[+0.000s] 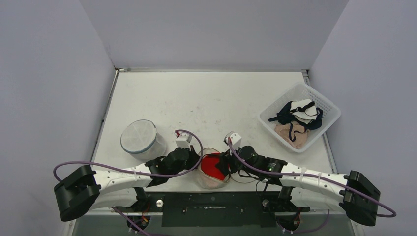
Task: Unzip the laundry bag and remove the bra
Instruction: Pick up the bra from the laundry bag.
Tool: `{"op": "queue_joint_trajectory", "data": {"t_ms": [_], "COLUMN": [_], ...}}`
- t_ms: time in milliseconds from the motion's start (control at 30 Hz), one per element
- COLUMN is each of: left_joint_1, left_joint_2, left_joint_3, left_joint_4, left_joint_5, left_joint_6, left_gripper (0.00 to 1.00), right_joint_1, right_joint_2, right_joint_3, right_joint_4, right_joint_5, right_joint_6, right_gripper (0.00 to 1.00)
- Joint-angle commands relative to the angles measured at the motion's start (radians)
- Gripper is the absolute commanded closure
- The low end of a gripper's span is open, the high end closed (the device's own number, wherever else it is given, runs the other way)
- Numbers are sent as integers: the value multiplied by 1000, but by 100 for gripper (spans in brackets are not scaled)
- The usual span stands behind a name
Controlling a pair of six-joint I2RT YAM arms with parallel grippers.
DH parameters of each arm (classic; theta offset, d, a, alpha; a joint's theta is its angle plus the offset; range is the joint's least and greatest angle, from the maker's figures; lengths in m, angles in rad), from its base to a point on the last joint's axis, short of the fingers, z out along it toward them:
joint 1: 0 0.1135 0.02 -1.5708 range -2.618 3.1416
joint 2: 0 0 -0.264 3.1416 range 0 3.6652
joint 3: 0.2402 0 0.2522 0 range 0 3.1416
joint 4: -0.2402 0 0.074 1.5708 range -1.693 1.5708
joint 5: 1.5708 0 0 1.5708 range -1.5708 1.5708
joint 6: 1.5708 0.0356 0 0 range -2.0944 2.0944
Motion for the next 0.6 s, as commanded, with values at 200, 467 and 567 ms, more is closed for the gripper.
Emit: {"op": "queue_joint_trajectory", "data": {"t_ms": [200,467,567], "left_joint_1": [2,18,35], "left_joint_2": [-10,-59,-75], "left_joint_3": [32,68,77], "left_joint_4": [34,-68,-101], "left_joint_5": [6,-36,-45], "left_joint_6": [9,27,37], "left_gripper": [100,100,100], "right_joint_1": [8,9,10], "right_joint_2": [-4,-117,-176], "right_joint_3": [61,79,68], "right_joint_4": [4,-6,29], "right_joint_5": [-54,-113,-186], "right_joint_6": [-16,-45,-48], "right_gripper": [85,95,95]}}
